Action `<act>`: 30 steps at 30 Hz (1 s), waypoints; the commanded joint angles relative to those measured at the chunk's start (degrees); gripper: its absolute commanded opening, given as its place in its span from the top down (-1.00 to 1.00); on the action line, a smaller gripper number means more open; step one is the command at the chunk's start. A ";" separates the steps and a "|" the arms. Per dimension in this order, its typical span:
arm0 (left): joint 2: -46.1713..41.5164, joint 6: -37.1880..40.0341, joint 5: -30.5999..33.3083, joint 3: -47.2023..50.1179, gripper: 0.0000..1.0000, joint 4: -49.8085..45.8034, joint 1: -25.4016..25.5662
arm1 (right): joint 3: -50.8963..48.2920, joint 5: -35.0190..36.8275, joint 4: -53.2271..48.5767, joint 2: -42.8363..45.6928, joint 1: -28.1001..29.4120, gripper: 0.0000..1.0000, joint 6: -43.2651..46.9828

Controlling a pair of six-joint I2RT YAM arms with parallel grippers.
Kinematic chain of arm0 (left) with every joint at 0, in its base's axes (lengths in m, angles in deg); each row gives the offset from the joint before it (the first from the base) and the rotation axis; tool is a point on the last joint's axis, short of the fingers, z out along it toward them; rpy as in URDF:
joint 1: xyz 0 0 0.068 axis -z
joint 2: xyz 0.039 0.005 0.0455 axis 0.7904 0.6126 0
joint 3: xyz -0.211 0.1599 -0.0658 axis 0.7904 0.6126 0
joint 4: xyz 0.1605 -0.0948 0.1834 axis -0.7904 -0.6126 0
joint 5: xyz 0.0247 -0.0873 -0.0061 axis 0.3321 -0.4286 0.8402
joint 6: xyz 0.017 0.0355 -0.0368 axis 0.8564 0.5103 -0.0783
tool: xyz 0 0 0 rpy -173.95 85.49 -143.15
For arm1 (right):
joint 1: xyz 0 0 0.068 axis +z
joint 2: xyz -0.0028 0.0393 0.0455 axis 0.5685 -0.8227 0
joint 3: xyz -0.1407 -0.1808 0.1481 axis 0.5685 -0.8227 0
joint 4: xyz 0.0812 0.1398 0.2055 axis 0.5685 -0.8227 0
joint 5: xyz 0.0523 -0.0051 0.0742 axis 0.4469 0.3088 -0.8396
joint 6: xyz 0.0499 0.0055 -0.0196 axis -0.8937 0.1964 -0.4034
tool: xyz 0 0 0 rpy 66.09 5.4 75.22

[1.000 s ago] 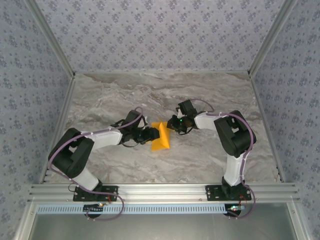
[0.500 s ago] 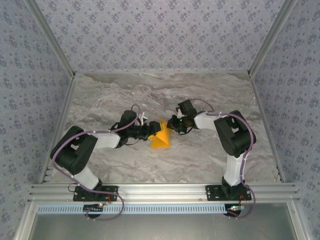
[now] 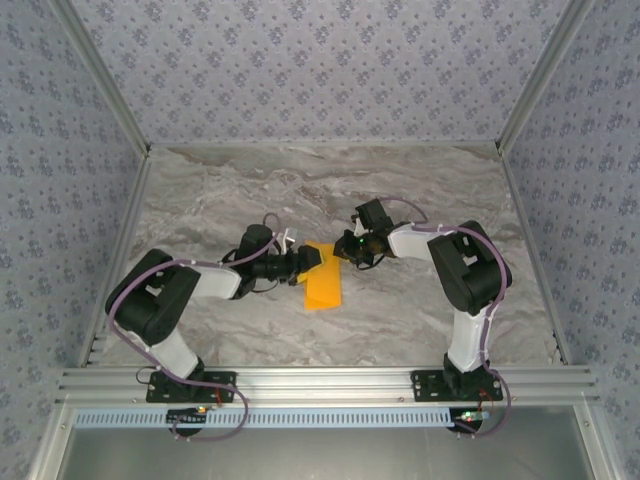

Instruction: Fold a paper plane with a square sheet of paper (pick it up from the middle)

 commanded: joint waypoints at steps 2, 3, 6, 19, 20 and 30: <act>0.66 1.52 -0.05 0.86 -0.09 -5.29 0.31 | -2.78 7.94 -10.52 -1.93 -0.52 0.67 2.63; 0.67 2.05 0.33 0.78 0.00 -6.78 0.31 | -2.62 7.30 -9.97 -0.55 -0.56 0.67 3.22; 1.17 3.49 1.59 0.13 0.15 -10.50 0.28 | -1.82 3.55 -8.35 4.06 -0.39 0.66 5.82; 2.40 4.42 2.13 -0.85 0.45 -13.46 0.47 | -5.13 -0.26 -7.75 12.14 5.82 0.88 5.76; 2.21 4.57 2.17 -0.89 0.45 -13.77 0.37 | -5.62 -0.39 -7.88 12.15 6.33 0.90 5.11; -0.27 5.28 0.97 -0.39 0.38 -15.57 1.61 | -9.37 -0.13 -9.47 8.58 10.58 0.99 3.02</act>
